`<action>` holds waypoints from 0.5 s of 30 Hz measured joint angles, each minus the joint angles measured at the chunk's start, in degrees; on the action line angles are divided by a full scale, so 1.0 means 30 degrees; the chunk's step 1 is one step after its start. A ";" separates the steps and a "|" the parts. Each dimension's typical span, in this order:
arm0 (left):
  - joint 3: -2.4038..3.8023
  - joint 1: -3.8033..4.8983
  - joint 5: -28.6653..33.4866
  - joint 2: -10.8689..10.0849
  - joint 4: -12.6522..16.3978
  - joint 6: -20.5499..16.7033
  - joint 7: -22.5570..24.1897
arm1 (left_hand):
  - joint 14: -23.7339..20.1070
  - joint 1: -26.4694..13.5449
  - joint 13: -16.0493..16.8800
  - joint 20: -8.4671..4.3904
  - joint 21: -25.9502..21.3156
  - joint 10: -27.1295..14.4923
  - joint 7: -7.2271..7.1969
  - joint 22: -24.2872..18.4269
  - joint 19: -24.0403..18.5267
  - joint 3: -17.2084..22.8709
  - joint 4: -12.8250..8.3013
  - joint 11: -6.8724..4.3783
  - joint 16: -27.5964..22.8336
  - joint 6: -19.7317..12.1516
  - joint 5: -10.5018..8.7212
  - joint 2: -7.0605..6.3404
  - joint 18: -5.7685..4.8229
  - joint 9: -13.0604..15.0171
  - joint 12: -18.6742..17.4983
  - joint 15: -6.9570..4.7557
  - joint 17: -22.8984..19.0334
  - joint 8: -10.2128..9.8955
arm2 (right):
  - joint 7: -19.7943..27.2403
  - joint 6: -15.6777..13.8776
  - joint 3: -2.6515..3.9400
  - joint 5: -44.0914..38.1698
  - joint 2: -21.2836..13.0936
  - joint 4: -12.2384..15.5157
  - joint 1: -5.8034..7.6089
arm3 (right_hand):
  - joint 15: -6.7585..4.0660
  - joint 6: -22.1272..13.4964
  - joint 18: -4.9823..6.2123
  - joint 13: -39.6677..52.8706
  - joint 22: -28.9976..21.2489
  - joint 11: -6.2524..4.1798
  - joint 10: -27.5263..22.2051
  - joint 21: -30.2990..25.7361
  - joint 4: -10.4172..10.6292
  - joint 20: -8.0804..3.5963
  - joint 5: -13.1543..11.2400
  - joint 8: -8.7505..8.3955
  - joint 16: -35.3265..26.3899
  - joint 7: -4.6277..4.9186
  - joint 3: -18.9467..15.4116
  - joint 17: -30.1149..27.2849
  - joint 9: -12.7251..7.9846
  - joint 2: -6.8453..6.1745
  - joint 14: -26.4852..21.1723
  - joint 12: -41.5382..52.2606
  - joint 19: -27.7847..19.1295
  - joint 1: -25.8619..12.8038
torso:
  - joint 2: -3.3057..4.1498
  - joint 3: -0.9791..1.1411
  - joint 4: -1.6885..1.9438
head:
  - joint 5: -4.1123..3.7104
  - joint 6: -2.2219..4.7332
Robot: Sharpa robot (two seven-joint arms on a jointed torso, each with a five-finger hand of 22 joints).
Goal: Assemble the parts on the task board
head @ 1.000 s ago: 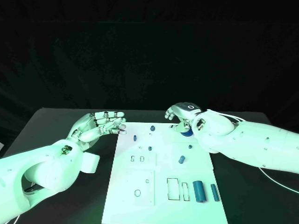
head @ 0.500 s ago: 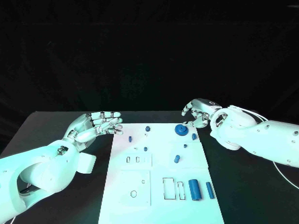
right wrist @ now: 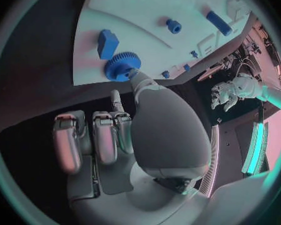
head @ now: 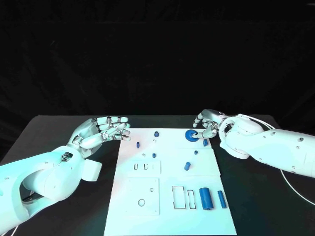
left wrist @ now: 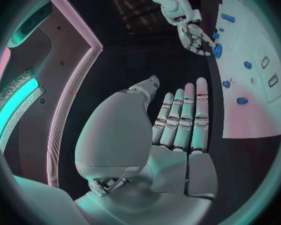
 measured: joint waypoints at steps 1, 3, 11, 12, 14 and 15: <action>0.0000 0.0000 0.0002 0.0000 -0.0009 0.0027 -0.0006 | 0.0000 0.0000 0.0000 0.0001 0.0000 0.0000 0.0000 0.0000 0.0000 0.0000 0.0000 0.0000 0.0000 0.0000 0.0000 0.0000 -0.0001 0.0000 0.0000 0.0000 0.0000 0.0000 | -0.0070 0.0071 0.0000 0.0087 0.0033 -0.0038 -0.0038 | 0.0001 0.0000 0.0000 0.0000 0.0000 0.0001 0.0001 0.0000 0.0001 -0.0001 0.0000 0.0000 0.0000 0.0000 -0.0001 0.0000 0.0000 0.0000 0.0000 0.0000 0.0000 0.0000 | 0.0002 0.0000 0.0005 | 0.0002 -0.0009; 0.0000 0.0000 0.0004 0.0000 -0.0023 0.0061 -0.0016 | 0.0000 0.0000 0.0000 0.0000 0.0014 0.0000 0.0000 0.0000 0.0000 0.0000 0.0000 0.0000 0.0000 0.0000 0.0000 0.0000 -0.0001 0.0000 0.0000 0.0000 -0.0001 0.0000 | -0.0150 0.0152 0.0010 0.0194 0.0065 -0.0063 -0.0069 | 0.0000 0.0000 0.0002 0.0000 0.0000 0.0001 0.0001 0.0000 0.0001 0.0000 0.0000 0.0000 0.0001 0.0001 -0.0001 -0.0001 -0.0001 0.0000 0.0000 0.0000 0.0000 0.0000 | 0.0004 0.0000 0.0005 | 0.0004 -0.0049; 0.0001 -0.0003 0.0008 0.0023 -0.0111 0.0149 -0.0053 | 0.0000 0.0001 0.0000 0.0001 0.0069 0.0000 0.0000 0.0005 0.0000 0.0000 0.0001 0.0000 -0.0001 0.0000 0.0000 0.0001 -0.0001 -0.0002 0.0000 0.0000 0.0004 0.0000 | -0.0316 0.0312 0.0051 0.0588 0.0128 -0.0090 -0.0143 | 0.0069 0.0001 0.0003 -0.0003 -0.0002 0.0002 0.0000 -0.0001 0.0102 -0.0001 0.0002 0.0115 0.0000 0.0001 -0.0213 -0.0004 0.0022 0.0203 -0.0068 -0.0001 0.0000 0.0202 | -0.0013 0.0005 -0.0046 | 0.0037 -0.0125; 0.0002 -0.0003 0.0008 0.0039 -0.0112 0.0156 -0.0062 | 0.0000 0.0001 -0.0001 0.0000 0.0069 0.0000 0.0000 0.0018 0.0000 0.0000 0.0001 0.0000 -0.0001 0.0000 0.0000 0.0001 -0.0001 -0.0003 0.0000 0.0000 0.0017 -0.0001 | -0.0327 0.0329 0.0051 0.0670 0.0133 -0.0091 -0.0148 | 0.0069 0.0000 0.0003 -0.0003 -0.0003 0.0002 0.0000 -0.0001 0.0132 0.0037 0.0047 0.0146 0.0000 0.0001 -0.0244 -0.0004 0.0022 0.0201 -0.0068 -0.0001 -0.0038 0.0200 | -0.0015 0.0005 -0.0046 | 0.0013 -0.0125; 0.0005 -0.0003 0.0008 0.0058 -0.0114 0.0164 -0.0073 | 0.0000 0.0001 0.0000 0.0000 0.0069 0.0000 0.0000 0.0018 0.0001 0.0000 0.0002 0.0000 -0.0002 0.0000 0.0000 0.0000 0.0000 -0.0003 0.0000 0.0000 0.0017 0.0000 | -0.0341 0.0346 0.0051 0.0787 0.0141 -0.0101 -0.0155 | 0.0069 0.0000 0.0006 -0.0004 -0.0003 0.0002 0.0000 -0.0001 0.0155 0.0136 0.0109 0.0147 0.0000 0.0001 -0.0266 -0.0004 0.0022 0.0303 -0.0068 -0.0001 0.0000 0.0302 | -0.0027 0.0007 -0.0046 | -0.0007 -0.0125; 0.0005 -0.0003 0.0008 0.0063 -0.0117 0.0167 -0.0079 | 0.0000 0.0001 0.0000 0.0001 0.0068 0.0000 0.0000 0.0018 0.0000 0.0000 0.0002 0.0000 -0.0002 0.0000 0.0000 0.0001 0.0001 -0.0003 0.0000 0.0000 0.0016 0.0000 | -0.0349 0.0350 0.0051 0.0839 0.0142 -0.0104 -0.0156 | 0.0068 0.0000 0.0006 -0.0004 -0.0003 0.0002 0.0000 -0.0002 0.0155 0.0136 0.0109 0.0147 0.0000 0.0001 -0.0266 -0.0005 0.0032 0.0310 -0.0068 -0.0001 0.0001 0.0309 | -0.0029 0.0007 -0.0046 | -0.0009 -0.0125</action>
